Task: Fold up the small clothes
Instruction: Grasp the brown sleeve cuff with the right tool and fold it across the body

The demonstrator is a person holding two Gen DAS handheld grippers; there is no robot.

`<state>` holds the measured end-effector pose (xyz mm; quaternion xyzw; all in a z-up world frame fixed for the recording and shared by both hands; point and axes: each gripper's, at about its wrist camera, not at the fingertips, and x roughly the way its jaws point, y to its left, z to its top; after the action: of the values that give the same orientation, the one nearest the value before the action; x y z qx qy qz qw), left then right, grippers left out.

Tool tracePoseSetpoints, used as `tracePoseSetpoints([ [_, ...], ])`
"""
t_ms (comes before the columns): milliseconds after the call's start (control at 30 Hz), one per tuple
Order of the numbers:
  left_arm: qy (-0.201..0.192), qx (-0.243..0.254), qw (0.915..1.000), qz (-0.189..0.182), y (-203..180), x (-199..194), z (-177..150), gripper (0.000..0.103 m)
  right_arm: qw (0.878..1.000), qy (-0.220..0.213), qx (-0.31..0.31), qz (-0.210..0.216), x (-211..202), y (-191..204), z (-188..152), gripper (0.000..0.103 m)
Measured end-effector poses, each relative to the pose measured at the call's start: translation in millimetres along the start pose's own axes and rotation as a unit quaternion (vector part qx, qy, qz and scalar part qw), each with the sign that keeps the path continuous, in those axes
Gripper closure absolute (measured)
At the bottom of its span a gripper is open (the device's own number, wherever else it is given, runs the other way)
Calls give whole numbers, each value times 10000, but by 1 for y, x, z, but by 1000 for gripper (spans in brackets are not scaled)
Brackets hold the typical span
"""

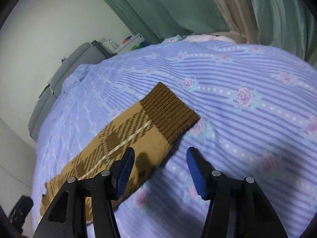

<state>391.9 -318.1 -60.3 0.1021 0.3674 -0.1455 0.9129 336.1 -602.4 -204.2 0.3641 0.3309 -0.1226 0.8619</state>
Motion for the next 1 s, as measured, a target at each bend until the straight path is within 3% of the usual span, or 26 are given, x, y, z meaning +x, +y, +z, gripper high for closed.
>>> tracePoseSetpoints([
  [33,9,9,10000,4,1,0,0,9,10000,36,19,-26,7,-1,3,52],
  [100,13,8,10000,3,5,-1,-1,9,9999,118,56,-103,17,0,5,65],
  [167,-14,-13,10000,33,13,-6,-3,9,9996,110,-72,-256,21,4,6,84],
  [200,-61,-31,9999,93,20,-10,-4,9,9994,110,-131,-295,21,5,6,88],
  [333,-224,-194,9990,329,51,-26,-7,9,9961,-314,-695,-443,-10,32,8,92],
  [467,-398,-456,9961,646,93,-49,-8,9,9871,-804,-1360,-258,-55,80,11,92],
  [700,-774,-962,9838,1297,176,-101,-17,9,9437,-1435,-2958,358,-129,221,-11,92],
  [800,-856,-1186,9777,1510,212,-119,-29,9,9268,-1448,-3406,636,-143,271,-33,93],
  [1000,-795,-1538,9670,1871,279,-142,-73,9,8837,-1150,-4385,1168,-139,373,-115,93],
])
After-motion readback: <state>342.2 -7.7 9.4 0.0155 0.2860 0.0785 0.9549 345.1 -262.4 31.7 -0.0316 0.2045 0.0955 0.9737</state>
